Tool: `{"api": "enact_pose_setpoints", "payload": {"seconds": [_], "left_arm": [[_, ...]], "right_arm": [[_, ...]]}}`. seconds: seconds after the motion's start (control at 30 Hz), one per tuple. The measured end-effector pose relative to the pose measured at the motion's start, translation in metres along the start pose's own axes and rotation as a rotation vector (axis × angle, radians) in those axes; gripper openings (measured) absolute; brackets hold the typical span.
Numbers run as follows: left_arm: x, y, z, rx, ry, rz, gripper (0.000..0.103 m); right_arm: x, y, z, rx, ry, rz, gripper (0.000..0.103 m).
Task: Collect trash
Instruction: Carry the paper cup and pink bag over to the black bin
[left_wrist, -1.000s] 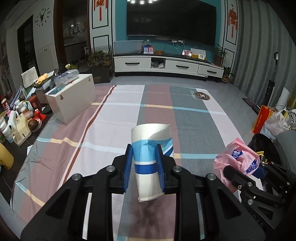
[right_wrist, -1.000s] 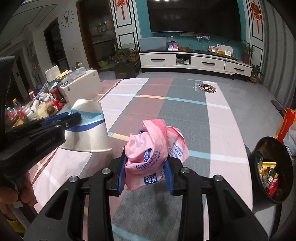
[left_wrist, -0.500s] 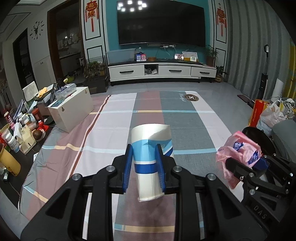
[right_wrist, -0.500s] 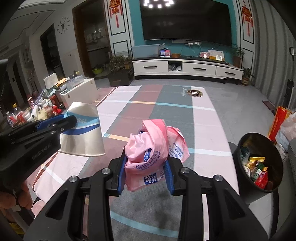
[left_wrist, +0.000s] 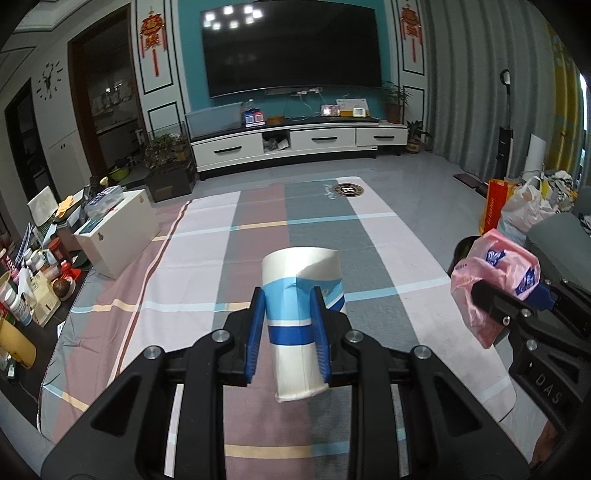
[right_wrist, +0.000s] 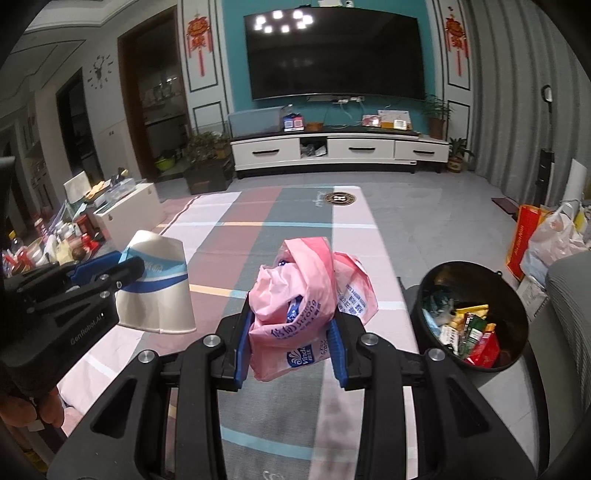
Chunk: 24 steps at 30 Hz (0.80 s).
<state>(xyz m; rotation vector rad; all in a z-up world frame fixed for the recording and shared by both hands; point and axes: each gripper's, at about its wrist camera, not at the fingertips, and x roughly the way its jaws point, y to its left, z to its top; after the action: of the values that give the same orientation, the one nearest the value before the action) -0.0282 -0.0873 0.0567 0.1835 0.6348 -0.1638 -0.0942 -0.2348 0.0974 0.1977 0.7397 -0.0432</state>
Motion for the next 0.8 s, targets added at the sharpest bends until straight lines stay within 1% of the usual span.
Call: {"api": "enact_pose_setpoints", "payload": {"seconds": [0.17, 0.8], "left_arm": [[0.002, -0.012, 0.003, 0.028, -0.002, -0.016, 0.026], [0.007, -0.08, 0.013, 0.151, -0.015, -0.099, 0.026]], "right_arm": [[-0.008, -0.015, -0.002, 0.024, -0.013, -0.023, 0.035], [-0.028, -0.07, -0.013, 0.129, -0.044, -0.105, 0.035]]}}
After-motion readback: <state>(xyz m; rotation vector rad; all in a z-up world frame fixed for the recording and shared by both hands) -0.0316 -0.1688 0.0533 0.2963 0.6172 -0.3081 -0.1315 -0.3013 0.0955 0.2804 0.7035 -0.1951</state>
